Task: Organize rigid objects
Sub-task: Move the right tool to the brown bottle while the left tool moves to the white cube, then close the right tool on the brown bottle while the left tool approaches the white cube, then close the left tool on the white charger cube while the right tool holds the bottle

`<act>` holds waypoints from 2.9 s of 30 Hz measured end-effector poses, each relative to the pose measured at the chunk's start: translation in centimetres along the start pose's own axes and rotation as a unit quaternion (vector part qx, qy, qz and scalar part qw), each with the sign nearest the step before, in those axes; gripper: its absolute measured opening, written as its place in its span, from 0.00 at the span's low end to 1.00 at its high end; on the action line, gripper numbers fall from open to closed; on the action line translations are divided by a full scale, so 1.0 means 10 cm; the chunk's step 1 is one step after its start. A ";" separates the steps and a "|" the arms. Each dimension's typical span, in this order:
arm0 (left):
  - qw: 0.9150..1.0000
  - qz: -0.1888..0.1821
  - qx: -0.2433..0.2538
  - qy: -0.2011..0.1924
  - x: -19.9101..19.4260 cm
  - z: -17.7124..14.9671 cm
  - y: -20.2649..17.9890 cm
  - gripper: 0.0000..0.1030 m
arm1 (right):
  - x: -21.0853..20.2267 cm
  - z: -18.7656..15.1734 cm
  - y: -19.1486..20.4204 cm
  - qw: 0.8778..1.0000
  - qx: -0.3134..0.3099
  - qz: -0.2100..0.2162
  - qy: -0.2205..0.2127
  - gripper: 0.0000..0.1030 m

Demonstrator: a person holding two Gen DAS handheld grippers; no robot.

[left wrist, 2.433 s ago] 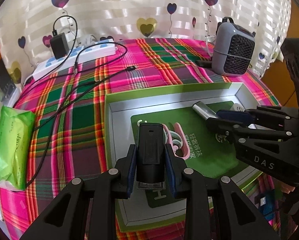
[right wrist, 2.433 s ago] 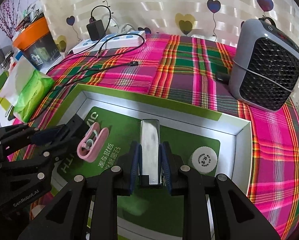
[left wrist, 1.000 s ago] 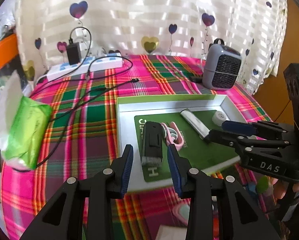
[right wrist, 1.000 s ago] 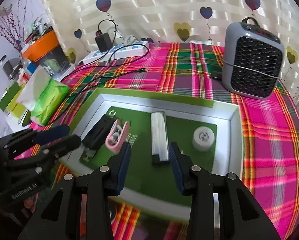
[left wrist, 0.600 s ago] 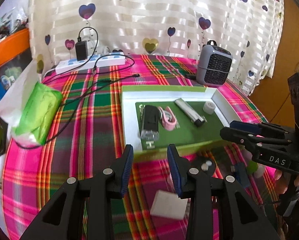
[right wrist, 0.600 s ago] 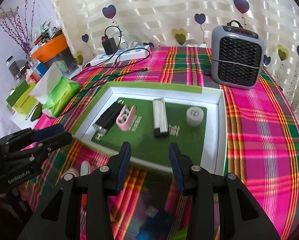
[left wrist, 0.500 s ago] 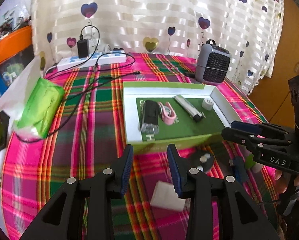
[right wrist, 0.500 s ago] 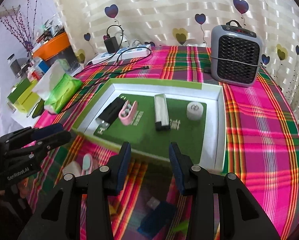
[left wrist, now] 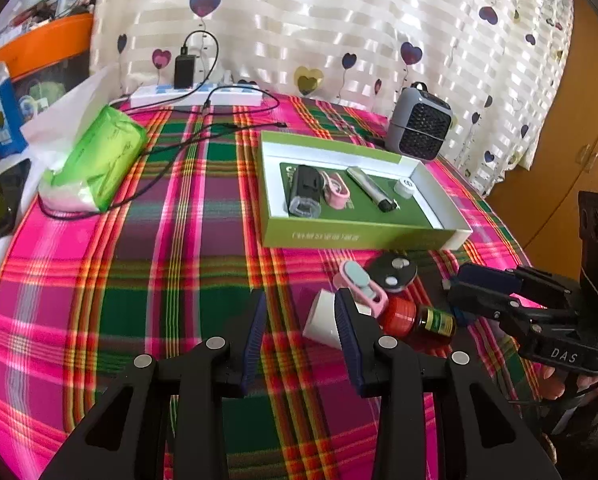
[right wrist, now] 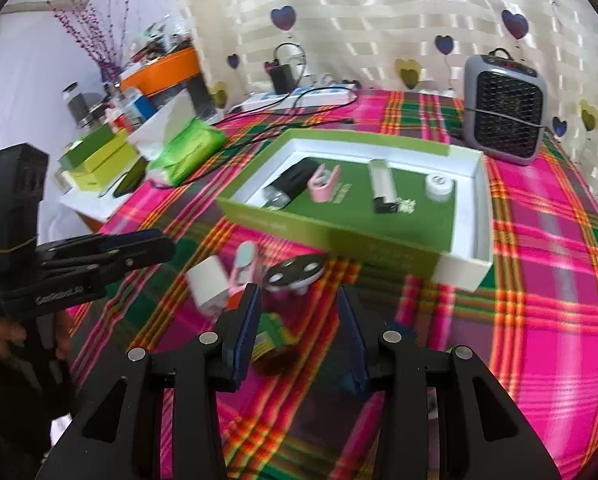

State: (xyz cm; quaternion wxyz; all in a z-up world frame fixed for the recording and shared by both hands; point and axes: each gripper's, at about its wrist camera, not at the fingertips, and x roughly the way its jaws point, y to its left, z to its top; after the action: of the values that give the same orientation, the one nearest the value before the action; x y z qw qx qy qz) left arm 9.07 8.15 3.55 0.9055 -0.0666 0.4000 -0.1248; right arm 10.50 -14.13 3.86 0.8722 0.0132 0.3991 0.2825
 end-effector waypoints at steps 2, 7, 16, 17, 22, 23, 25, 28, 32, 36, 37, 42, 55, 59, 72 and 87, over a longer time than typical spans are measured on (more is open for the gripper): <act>1.000 -0.006 -0.001 0.005 0.01 -0.04 0.01 0.33 | 0.00 -0.04 0.03 1.000 -0.003 0.005 0.000 0.39; 0.999 -0.037 0.004 0.016 0.06 -0.11 -0.02 0.33 | 0.05 -0.11 0.09 1.000 -0.012 0.014 0.009 0.39; 0.998 -0.053 0.006 0.024 0.12 -0.11 -0.02 0.33 | 0.17 -0.17 0.19 0.999 -0.042 0.012 0.029 0.39; 0.998 -0.055 0.005 0.025 0.13 -0.11 -0.01 0.33 | 0.18 -0.18 0.20 0.998 -0.045 0.012 0.031 0.39; 0.998 -0.063 -0.004 0.029 0.19 -0.09 0.04 0.33 | 0.28 -0.19 0.20 0.998 -0.050 0.011 0.043 0.40; 0.997 -0.065 -0.005 0.028 0.20 -0.09 0.05 0.33 | 0.29 -0.19 0.20 0.998 -0.049 0.010 0.045 0.40; 0.997 -0.070 -0.007 0.029 0.20 -0.09 0.05 0.33 | 0.31 -0.19 0.20 0.998 -0.048 0.008 0.047 0.40; 0.996 -0.079 -0.009 0.034 0.22 -0.10 0.06 0.33 | 0.33 -0.20 0.21 0.997 -0.049 0.002 0.053 0.40; 0.995 -0.092 -0.008 0.038 0.23 -0.12 0.05 0.33 | 0.33 -0.21 0.22 0.997 -0.054 0.004 0.055 0.40; 0.994 -0.099 0.000 0.039 0.20 -0.14 0.01 0.33 | 0.32 -0.22 0.22 0.997 -0.054 0.010 0.053 0.39; 0.994 -0.101 0.001 0.039 0.20 -0.15 -0.01 0.33 | 0.32 -0.22 0.22 0.997 -0.053 0.009 0.053 0.35; 0.993 -0.108 0.009 0.044 0.20 -0.18 -0.06 0.33 | 0.30 -0.22 0.20 0.998 -0.046 0.000 0.046 0.32; 0.996 -0.087 -0.015 0.034 0.22 -0.09 0.12 0.33 | 0.22 -0.26 0.16 0.999 -0.030 -0.011 0.037 0.32; 0.994 -0.096 -0.025 0.044 0.29 -0.07 0.16 0.33 | 0.21 -0.27 0.15 0.999 -0.028 -0.013 0.035 0.32; 0.990 -0.122 0.023 0.062 0.23 -0.24 -0.10 0.33 | 0.19 -0.31 0.12 0.999 -0.020 -0.017 0.033 0.32; 0.985 -0.089 0.140 0.047 0.13 -0.18 -0.21 0.35 | 0.18 -0.32 0.08 0.999 -0.015 -0.016 0.033 0.32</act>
State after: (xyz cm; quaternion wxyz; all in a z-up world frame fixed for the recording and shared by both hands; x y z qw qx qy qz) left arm 8.18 5.75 1.85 0.8714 0.0313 0.4132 -0.2624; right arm 8.80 -13.15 0.61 0.8630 -0.0155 0.4238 0.2745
